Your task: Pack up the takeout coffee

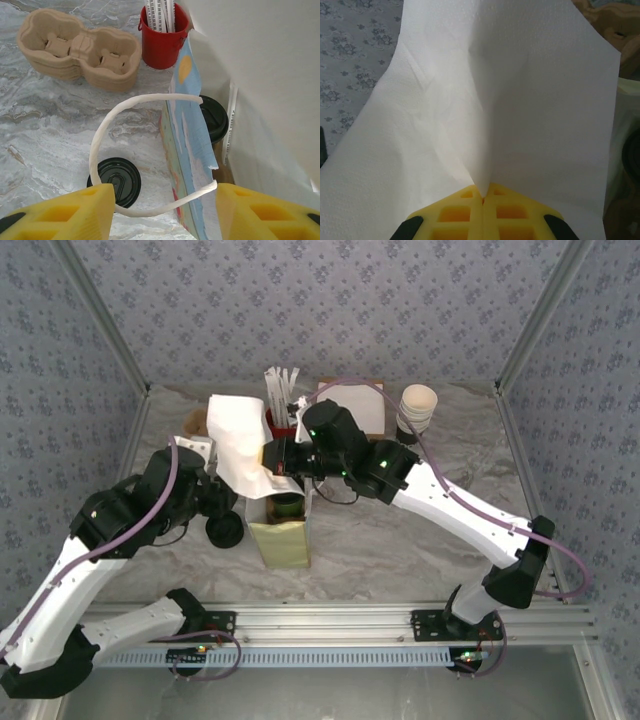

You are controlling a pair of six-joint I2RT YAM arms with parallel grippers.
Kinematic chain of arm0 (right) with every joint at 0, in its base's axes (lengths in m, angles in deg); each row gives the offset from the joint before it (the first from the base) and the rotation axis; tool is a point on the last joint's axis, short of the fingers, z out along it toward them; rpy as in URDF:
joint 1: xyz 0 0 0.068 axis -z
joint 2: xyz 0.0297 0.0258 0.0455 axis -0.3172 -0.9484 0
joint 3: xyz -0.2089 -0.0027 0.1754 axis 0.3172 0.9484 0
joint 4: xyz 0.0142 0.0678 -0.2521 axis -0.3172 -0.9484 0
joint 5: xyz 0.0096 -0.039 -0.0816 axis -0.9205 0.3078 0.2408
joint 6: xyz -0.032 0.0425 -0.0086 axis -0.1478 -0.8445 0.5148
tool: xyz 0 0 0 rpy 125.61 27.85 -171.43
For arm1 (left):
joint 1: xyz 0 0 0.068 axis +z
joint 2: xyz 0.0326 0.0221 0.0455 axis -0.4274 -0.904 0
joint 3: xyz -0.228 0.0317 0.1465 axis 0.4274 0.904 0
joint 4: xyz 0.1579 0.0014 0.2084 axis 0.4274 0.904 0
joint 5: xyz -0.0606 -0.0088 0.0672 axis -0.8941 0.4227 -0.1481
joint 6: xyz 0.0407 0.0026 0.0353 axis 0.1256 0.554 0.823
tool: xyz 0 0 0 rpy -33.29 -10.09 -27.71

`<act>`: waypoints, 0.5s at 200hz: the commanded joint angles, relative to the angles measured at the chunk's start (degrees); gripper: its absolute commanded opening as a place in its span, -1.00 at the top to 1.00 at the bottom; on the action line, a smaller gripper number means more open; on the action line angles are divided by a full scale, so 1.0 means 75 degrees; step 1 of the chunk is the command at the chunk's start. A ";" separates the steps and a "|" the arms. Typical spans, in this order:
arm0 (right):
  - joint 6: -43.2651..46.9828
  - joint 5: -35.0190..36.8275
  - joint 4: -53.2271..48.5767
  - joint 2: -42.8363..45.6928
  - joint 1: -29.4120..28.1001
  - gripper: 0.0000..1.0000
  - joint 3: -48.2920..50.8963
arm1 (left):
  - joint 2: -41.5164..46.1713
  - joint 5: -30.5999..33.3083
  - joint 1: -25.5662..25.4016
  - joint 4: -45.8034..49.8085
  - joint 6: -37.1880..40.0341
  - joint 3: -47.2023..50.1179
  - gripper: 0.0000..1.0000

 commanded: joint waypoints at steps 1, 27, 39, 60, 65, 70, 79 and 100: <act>0.0095 0.0326 -0.0170 0.0048 -0.0064 1.00 0.0116 | -0.0009 -0.0150 0.0060 -0.0149 -0.0015 0.0044 -0.13; 0.0189 0.0598 -0.0417 0.0061 -0.0110 1.00 0.0156 | -0.0058 -0.0164 0.0062 -0.0160 -0.0016 0.0044 -0.13; 0.0212 0.0679 -0.0429 0.0069 -0.0103 1.00 0.0209 | -0.0054 -0.0194 0.0060 -0.0170 -0.0011 0.0050 -0.13; 0.0228 0.0852 -0.0576 0.0045 -0.0112 1.00 0.0220 | -0.0054 -0.0213 0.0056 -0.0182 -0.0015 0.0069 -0.13; 0.0229 0.0853 -0.0599 0.0036 -0.0110 1.00 0.0221 | -0.0049 -0.0213 0.0058 -0.0186 -0.0015 0.0068 -0.13; 0.0235 0.0854 -0.0622 0.0028 -0.0107 1.00 0.0221 | -0.0051 -0.0218 0.0056 -0.0180 -0.0013 0.0077 -0.13; 0.0235 0.0898 -0.0666 0.0016 -0.0131 1.00 0.0247 | -0.0051 -0.0195 0.0056 -0.0170 -0.0015 0.0078 -0.13; 0.0223 0.0948 -0.0733 0.0011 -0.0167 1.00 0.0360 | -0.0048 -0.0171 0.0062 -0.0145 -0.0015 0.0088 -0.13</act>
